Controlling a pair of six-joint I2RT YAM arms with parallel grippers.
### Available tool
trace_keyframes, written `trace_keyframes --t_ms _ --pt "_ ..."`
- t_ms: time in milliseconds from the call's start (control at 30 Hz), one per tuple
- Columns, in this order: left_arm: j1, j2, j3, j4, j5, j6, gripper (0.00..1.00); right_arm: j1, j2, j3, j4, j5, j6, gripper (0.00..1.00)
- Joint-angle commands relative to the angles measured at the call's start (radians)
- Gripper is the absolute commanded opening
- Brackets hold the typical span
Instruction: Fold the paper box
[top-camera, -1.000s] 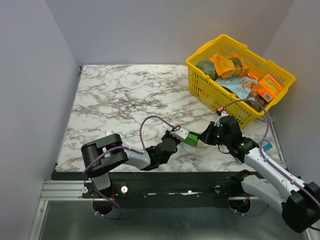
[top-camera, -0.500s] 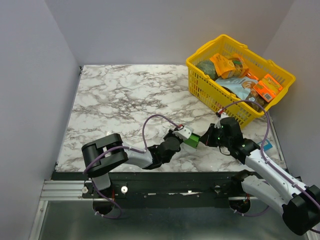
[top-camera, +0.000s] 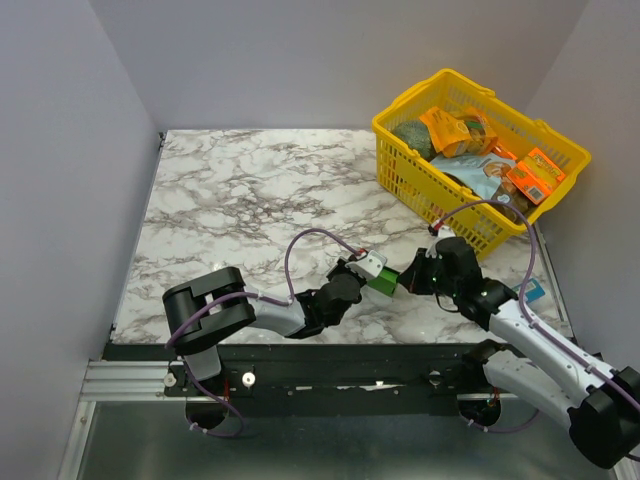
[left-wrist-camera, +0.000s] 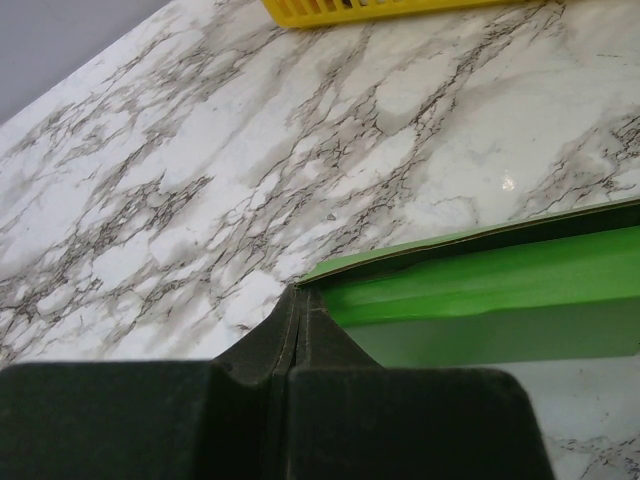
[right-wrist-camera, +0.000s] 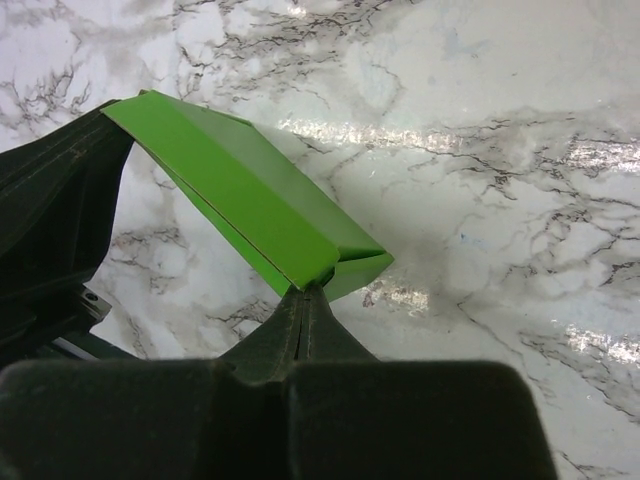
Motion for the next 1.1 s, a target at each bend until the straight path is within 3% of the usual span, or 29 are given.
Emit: trace_keyframes --t_ms 0,33,100,133,333,500,733,1067 --pt "-0.020 0.061 -0.052 -0.228 0.127 -0.037 0.00 0.026 -0.025 -0.018 -0.090 0.001 0.007 0.16" --pt "-0.020 0.060 -0.056 -0.228 0.127 -0.037 0.00 0.026 -0.034 0.014 -0.122 -0.004 0.005 0.34" --pt "-0.018 0.057 -0.059 -0.229 0.127 -0.037 0.00 0.026 -0.051 0.045 -0.150 -0.019 0.007 0.47" --pt "-0.018 0.055 -0.061 -0.229 0.129 -0.035 0.00 0.026 -0.066 0.059 -0.171 -0.024 0.007 0.58" --pt "-0.017 0.050 -0.058 -0.235 0.123 -0.037 0.00 0.026 -0.123 0.093 -0.200 -0.021 0.068 0.77" --pt "-0.017 0.049 -0.064 -0.235 0.119 -0.045 0.00 0.024 -0.146 0.011 -0.109 0.021 0.212 0.81" --pt "-0.017 0.038 -0.068 -0.237 0.119 -0.046 0.00 0.020 -0.203 -0.084 0.174 0.041 0.399 0.79" --pt "-0.017 0.040 -0.065 -0.238 0.119 -0.057 0.00 0.018 -0.297 -0.174 0.195 0.170 0.539 0.78"
